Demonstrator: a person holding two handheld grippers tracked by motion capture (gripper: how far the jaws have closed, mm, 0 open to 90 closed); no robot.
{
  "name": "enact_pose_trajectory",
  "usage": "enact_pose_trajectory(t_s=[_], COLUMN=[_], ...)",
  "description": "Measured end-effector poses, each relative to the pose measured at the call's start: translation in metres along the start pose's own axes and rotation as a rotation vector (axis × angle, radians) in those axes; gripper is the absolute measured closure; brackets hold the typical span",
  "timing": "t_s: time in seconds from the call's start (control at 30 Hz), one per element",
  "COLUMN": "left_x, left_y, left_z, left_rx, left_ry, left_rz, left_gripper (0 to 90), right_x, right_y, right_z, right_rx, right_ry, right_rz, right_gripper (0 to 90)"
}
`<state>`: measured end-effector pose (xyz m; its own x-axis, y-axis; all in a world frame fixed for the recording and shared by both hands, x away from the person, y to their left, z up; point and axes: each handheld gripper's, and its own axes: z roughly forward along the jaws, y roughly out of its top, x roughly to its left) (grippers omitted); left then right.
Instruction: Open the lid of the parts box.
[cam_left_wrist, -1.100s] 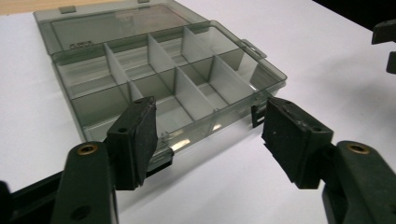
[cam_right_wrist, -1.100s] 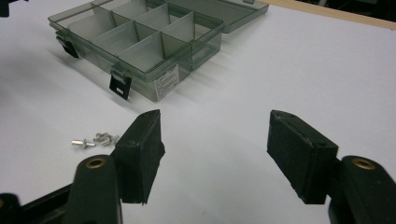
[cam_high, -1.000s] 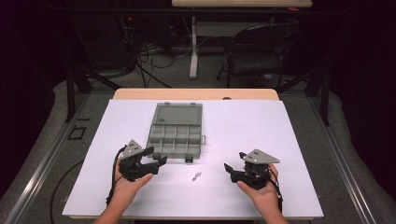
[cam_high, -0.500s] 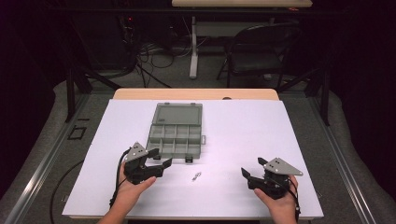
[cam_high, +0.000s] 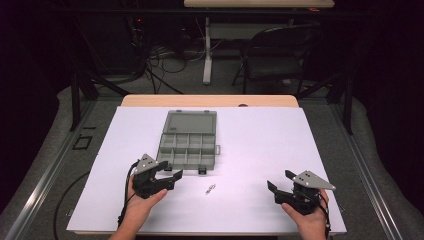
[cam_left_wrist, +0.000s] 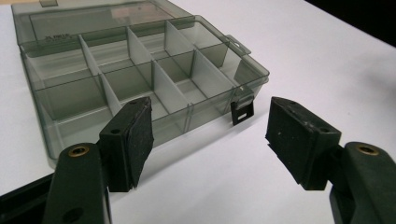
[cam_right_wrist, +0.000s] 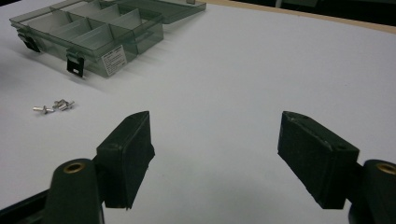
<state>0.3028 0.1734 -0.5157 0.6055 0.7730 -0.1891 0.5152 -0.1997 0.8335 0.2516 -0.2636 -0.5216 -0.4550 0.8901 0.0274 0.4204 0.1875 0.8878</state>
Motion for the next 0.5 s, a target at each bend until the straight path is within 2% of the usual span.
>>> enact_pose_trajectory(t_s=[0.07, 0.17, 0.3, 0.33, 0.4, 0.43, 0.5], left_x=[-0.003, -0.008, -0.021, -0.025, -0.032, -0.032, -0.04], left_y=[0.003, 0.006, 0.01, 0.012, 0.013, 0.013, 0.012], left_z=[0.003, 0.008, 0.016, 0.019, 0.024, 0.024, 0.029], left_rx=[0.007, 0.021, 0.052, 0.083, 0.123, 0.123, 0.144], left_ry=[-0.016, -0.032, -0.052, -0.058, -0.08, -0.08, -0.111], left_rz=[-0.015, -0.014, 0.033, 0.041, 0.051, 0.051, 0.052], left_gripper=[32.9, 33.4, 35.4, 36.8, 42.0, 43.9, 46.9], right_x=[0.001, 0.002, 0.003, 0.003, 0.003, 0.003, 0.003], right_y=[0.0, 0.001, 0.002, 0.002, 0.002, 0.002, 0.001], right_z=[0.002, 0.003, 0.002, 0.003, 0.003, 0.003, 0.004], right_rx=[-0.002, -0.011, -0.012, -0.021, -0.021, -0.021, -0.022], right_ry=[0.004, 0.002, 0.001, 0.002, 0.002, 0.002, 0.007], right_rz=[-0.005, -0.012, -0.016, -0.014, -0.015, -0.015, -0.009], right_gripper=[25.6, 25.7, 25.7, 25.6, 25.6, 25.6, 25.6])
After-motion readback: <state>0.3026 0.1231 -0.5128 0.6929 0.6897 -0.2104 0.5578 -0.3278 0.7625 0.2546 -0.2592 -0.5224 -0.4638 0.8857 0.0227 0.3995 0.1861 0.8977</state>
